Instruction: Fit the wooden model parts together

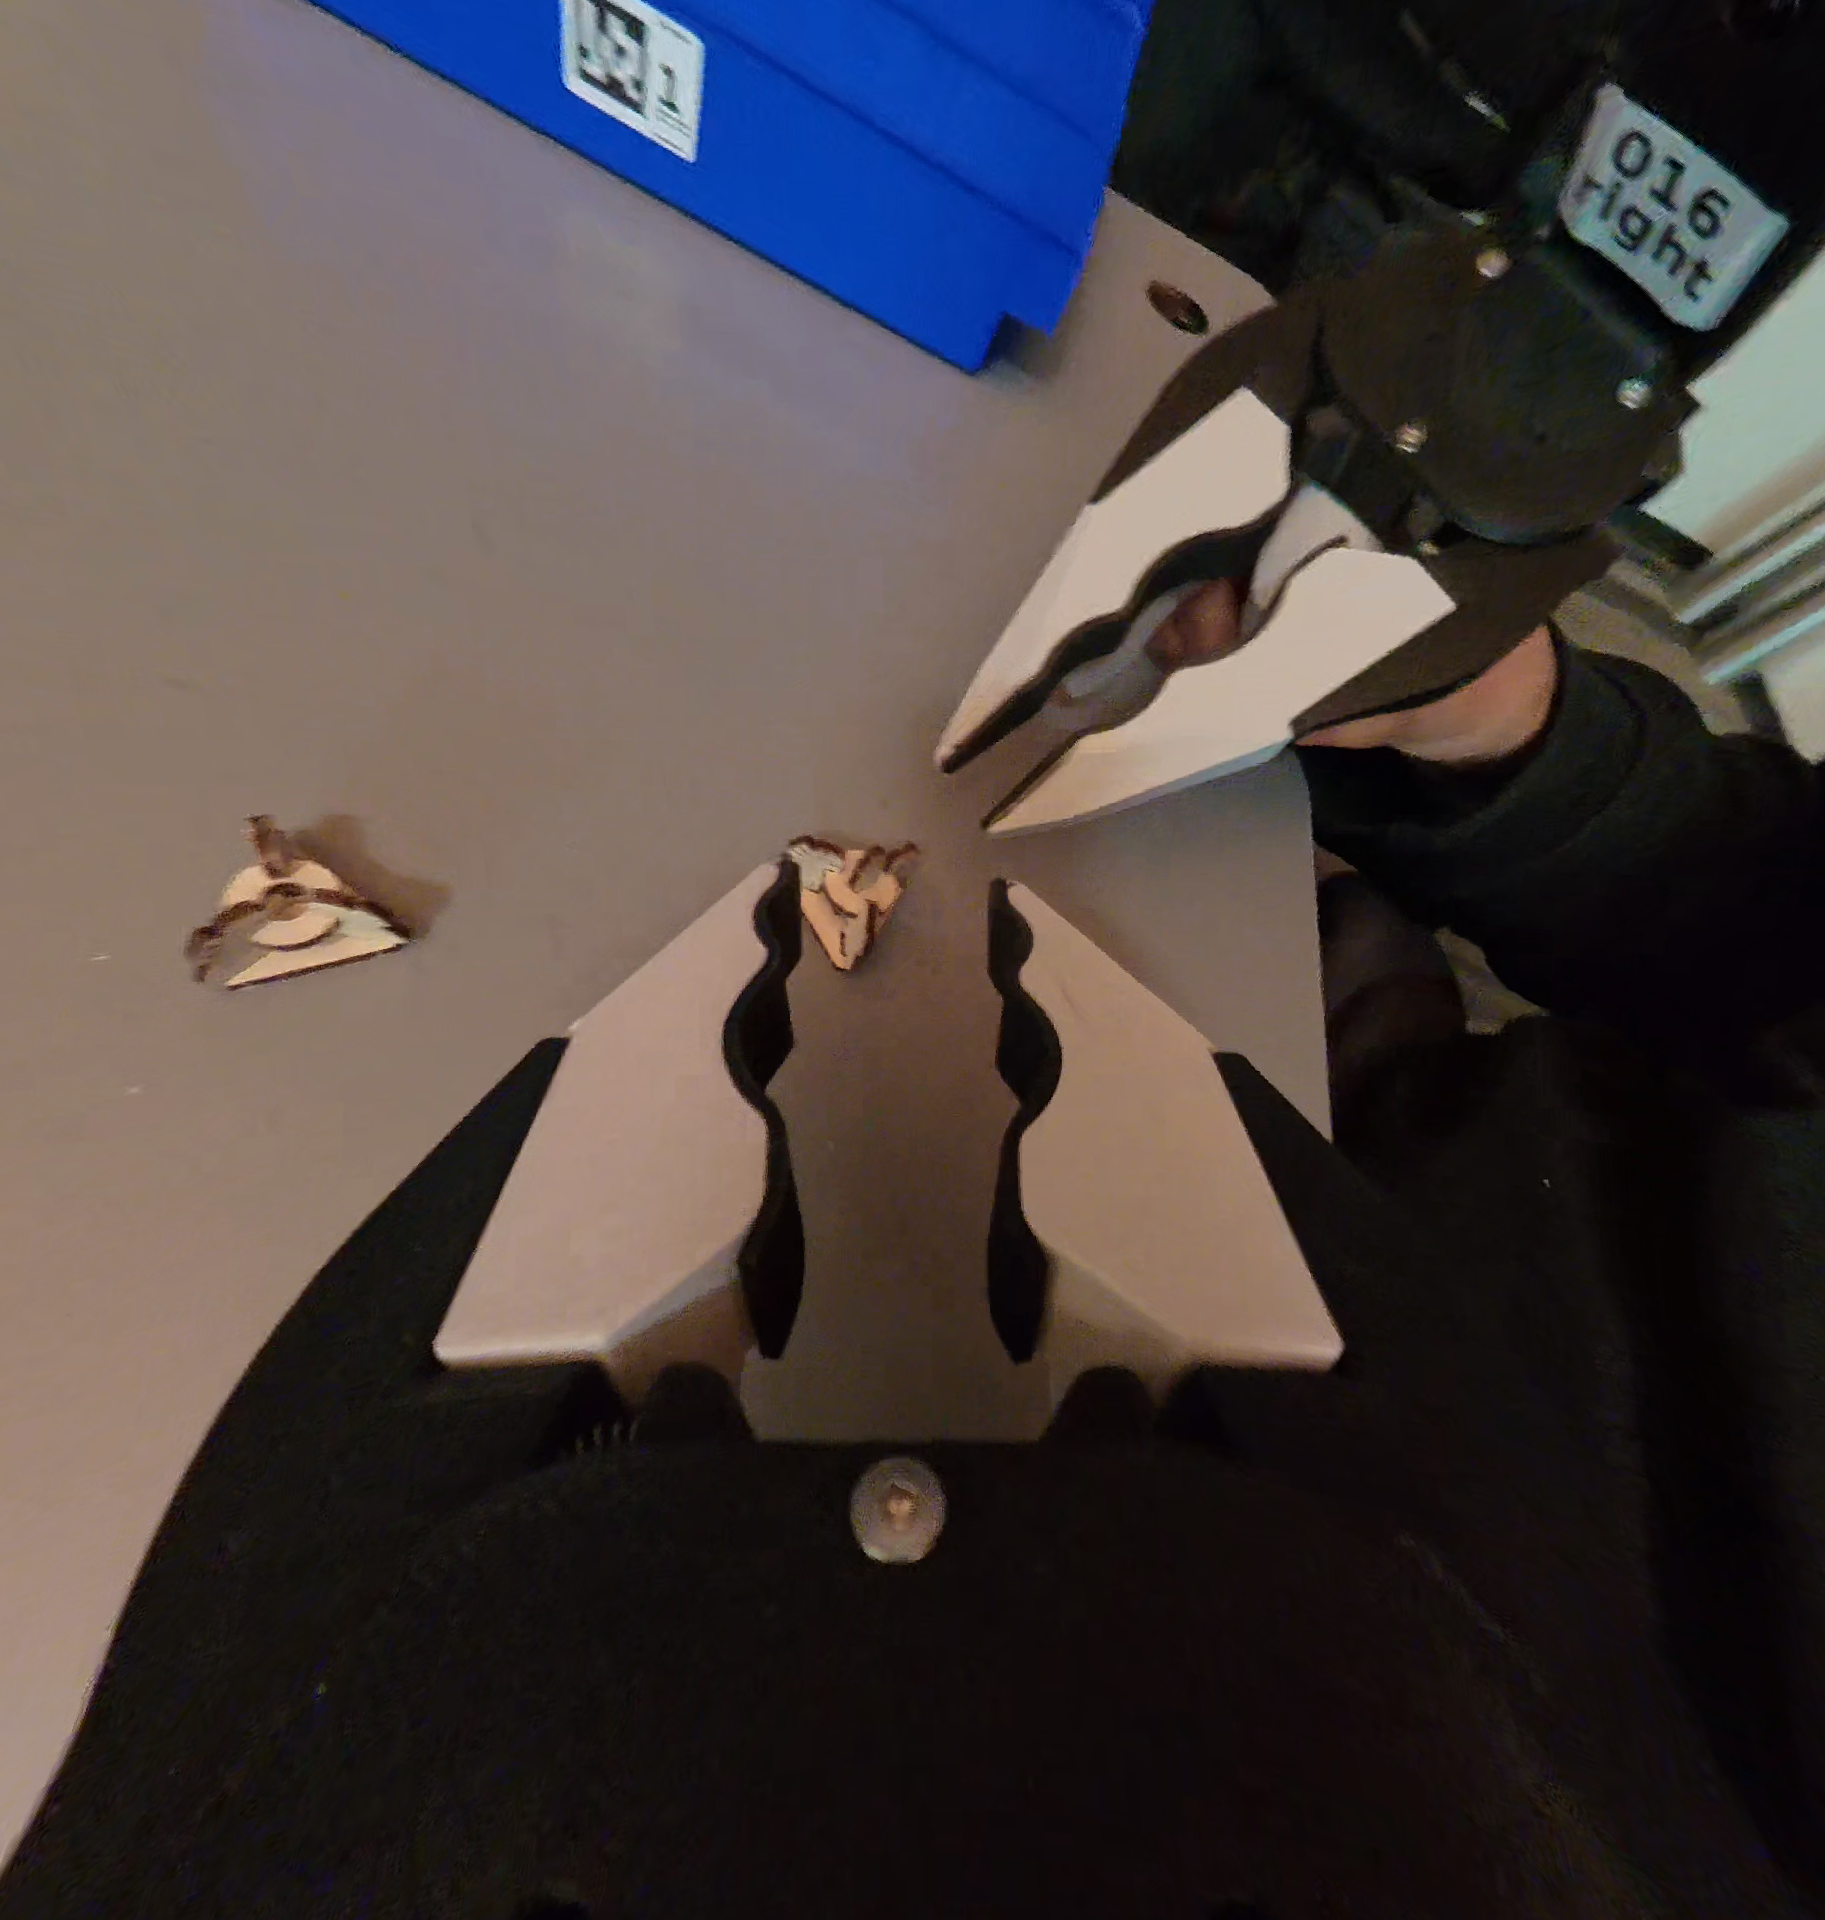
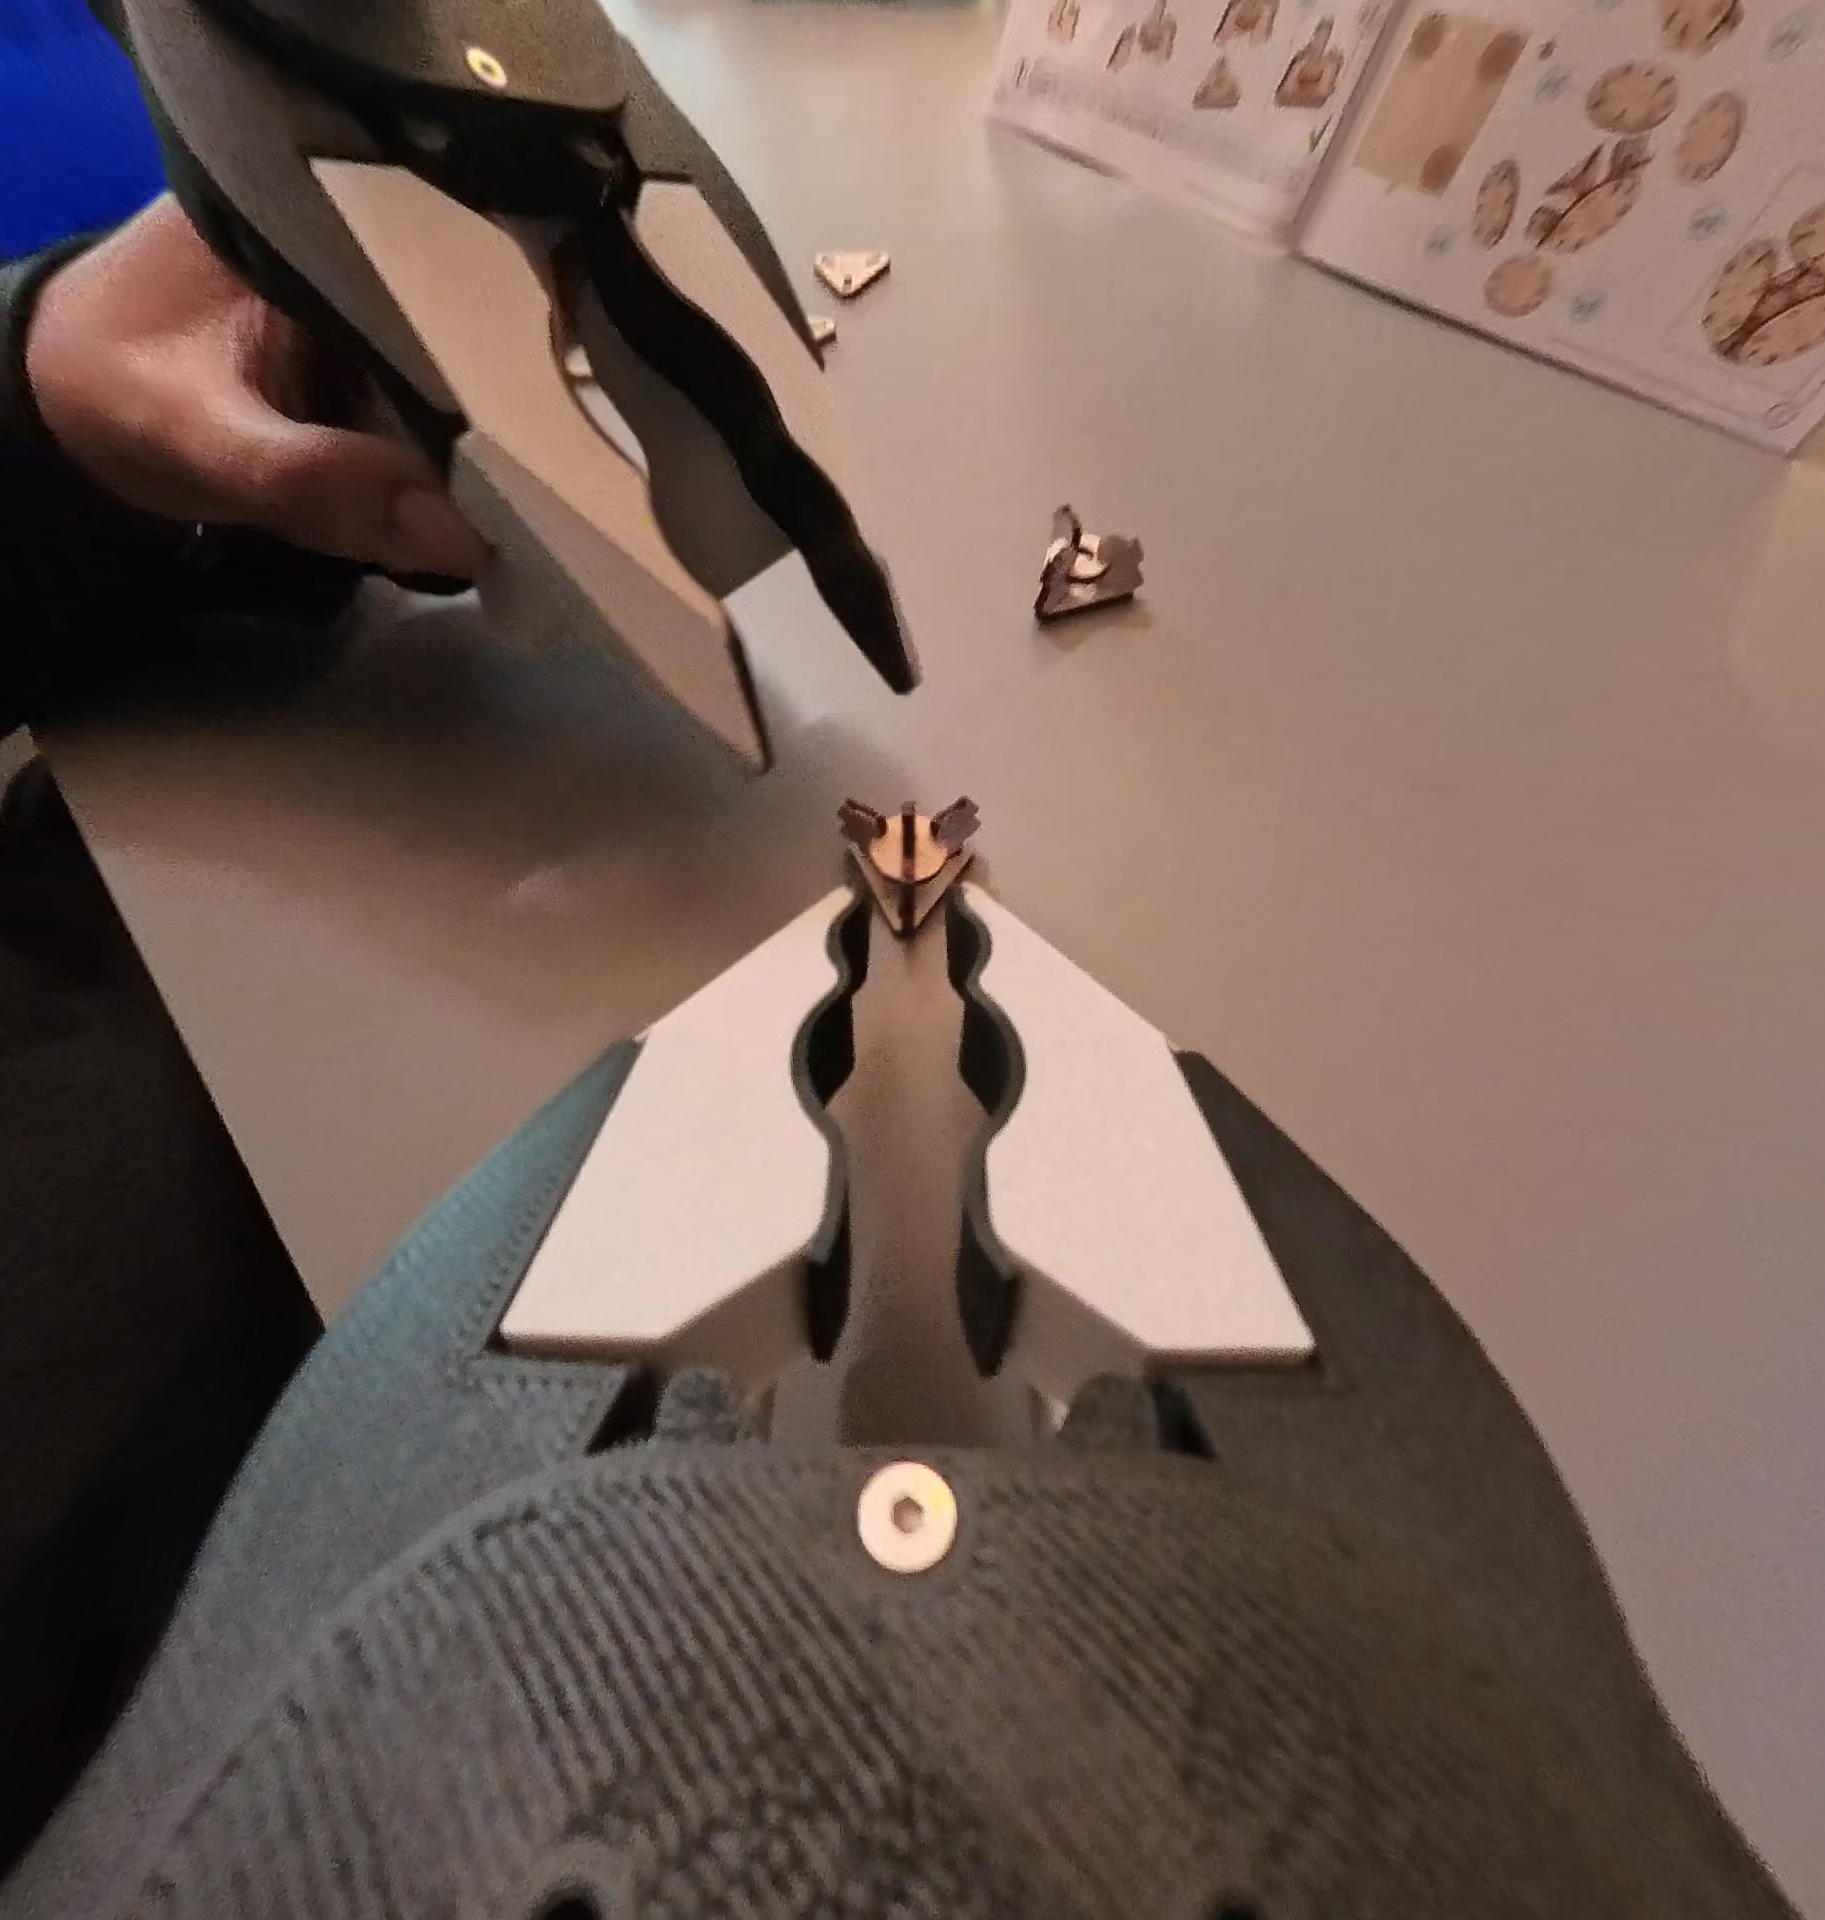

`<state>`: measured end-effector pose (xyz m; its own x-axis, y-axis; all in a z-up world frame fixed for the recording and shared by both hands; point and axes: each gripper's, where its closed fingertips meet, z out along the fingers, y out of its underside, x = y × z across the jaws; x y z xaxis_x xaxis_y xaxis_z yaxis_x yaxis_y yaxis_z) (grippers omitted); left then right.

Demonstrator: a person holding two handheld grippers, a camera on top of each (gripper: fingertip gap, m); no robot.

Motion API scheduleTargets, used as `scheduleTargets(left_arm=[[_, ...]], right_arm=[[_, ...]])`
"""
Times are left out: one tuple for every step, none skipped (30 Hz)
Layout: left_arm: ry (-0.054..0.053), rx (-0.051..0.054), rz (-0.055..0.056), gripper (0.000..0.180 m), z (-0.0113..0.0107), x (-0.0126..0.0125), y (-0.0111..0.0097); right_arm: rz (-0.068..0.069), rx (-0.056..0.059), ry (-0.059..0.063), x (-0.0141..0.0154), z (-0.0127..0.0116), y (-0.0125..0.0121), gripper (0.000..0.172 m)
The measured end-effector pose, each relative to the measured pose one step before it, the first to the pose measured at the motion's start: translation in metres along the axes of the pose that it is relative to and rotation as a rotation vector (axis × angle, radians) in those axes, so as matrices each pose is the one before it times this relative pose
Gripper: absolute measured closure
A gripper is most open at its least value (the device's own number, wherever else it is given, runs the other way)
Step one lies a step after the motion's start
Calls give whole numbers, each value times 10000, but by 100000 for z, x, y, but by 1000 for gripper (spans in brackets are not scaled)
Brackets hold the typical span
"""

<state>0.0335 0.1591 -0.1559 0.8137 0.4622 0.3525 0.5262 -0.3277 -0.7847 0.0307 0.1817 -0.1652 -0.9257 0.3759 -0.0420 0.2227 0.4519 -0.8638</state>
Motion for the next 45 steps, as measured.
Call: scheduleTargets(left_arm=[[442,-53,21,143,184,500,399],[327,-43,-23,142,179,354,427],[-20,-153,-54,141,142,-155,538],[-307,-229,-3,141,108,-572,541],[-348,-248,70,141,108,-572,446],[-245,-170,105,141,117,-340,208],[-146,-78,94,141,146,-132,-4],[-33,-44,90,141,191,53,-62],[23,-65,70,141,241,155,-42],[14,-107,65,141,274,162,50],[-50,-169,70,142,294,84,150],[-137,-226,77,142,267,-57,253],[-165,-48,112,143,122,-58,-8],[-182,-18,81,144,47,-114,-18],[-107,-15,51,144,48,-49,-2],[-60,-3,12,144,13,-15,1],[-31,8,-16,144,8,-10,-6],[-14,11,-36,145,0,-6,2],[-5,11,-28,145,-7,3,-5],[-9,4,-12,145,-2,13,4],[-21,2,-8,145,-1,15,12],[-19,-1,6,145,10,19,7],[-1,-7,20,145,22,65,10],[3,-8,16,146,22,73,11],[17,-7,13,146,48,86,-3],[17,-5,2,147,34,69,-13],[7,-5,-1,147,43,46,-11],[-3,0,-2,148,19,21,-10],[-10,-4,-7,149,11,-6,8],[-24,1,-15,150,1,-23,-2],[-11,2,-23,151,-6,-11,14],[-3,6,-24,151,-7,-5,-4],[4,6,-35,152,-5,-4,4],[8,5,-45,152,-1,-15,6],[16,9,-52,153,-17,-16,-2],[27,9,-54,154,-17,2,-2],[38,7,-58,154,-17,3,7],[66,8,-53,155,-10,44,0],[44,9,-66,156,-5,-1,0],[48,12,-56,156,-15,17,-1],[41,12,-55,156,-22,8,-9],[33,10,-42,156,-4,4,-4],[23,6,-26,156,-10,10,-11],[9,2,-13,156,-4,1,8],[4,1,-4,156,1,8,-2]], right_arm=[[-19,-224,-59,-72,247,271,158],[-30,-157,-39,-52,196,184,158],[-47,-67,-19,-20,134,39,159],[-39,-8,-1,46,96,-43,160],[-13,-4,1,68,105,-66,161],[-2,-27,-20,55,115,-28,161],[-15,-54,-29,26,144,3,162],[-35,-70,-17,45,143,30,162],[-46,-49,-5,52,120,12,164],[-31,-14,9,79,88,-36,165],[-2,0,-8,45,43,-30,166],[19,1,-38,2,12,-11,167],[22,16,-31,-17,-23,-25,167],[2,40,-12,-8,-39,-47,168],[-22,34,9,-16,-41,-39,168],[-40,3,32,0,-1,0,168],[-60,-28,31,-35,22,27,168],[-82,-59,32,-53,55,82,168],[-94,-83,57,-52,66,107,168],[-98,-96,75,-41,79,130,168],[-102,-96,68,-49,84,134,168],[-103,-80,72,-31,77,96,168],[-91,-56,79,-7,60,71,168],[-66,-36,58,1,29,40,168],[-32,-24,23,-5,34,29,169],[6,-16,-2,5,16,15,169],[38,-9,-16,19,13,15,169],[55,-5,-29,25,5,7,169],[59,-3,-34,15,12,12,169],[56,-4,-26,28,5,5,169],[46,-8,-15,38,6,7,170],[37,-12,5,40,14,27,170],[28,-17,17,57,19,14,170],[19,-9,19,37,16,10,170],[17,-4,22,46,12,8,170],[35,-3,18,42,3,1,169],[53,-1,-8,11,10,-4,169],[57,-10,-23,-17,17,9,170],[39,-2,-6,1,11,-6,170],[18,0,3,-3,10,-7,170],[6,0,8,7,0,1,170],[-10,-1,16,3,8,-5,170],[-19,-1,20,10,-2,2,170],[-20,-2,18,-5,8,7,170],[-14,-2,10,2,-6,-7,170]])
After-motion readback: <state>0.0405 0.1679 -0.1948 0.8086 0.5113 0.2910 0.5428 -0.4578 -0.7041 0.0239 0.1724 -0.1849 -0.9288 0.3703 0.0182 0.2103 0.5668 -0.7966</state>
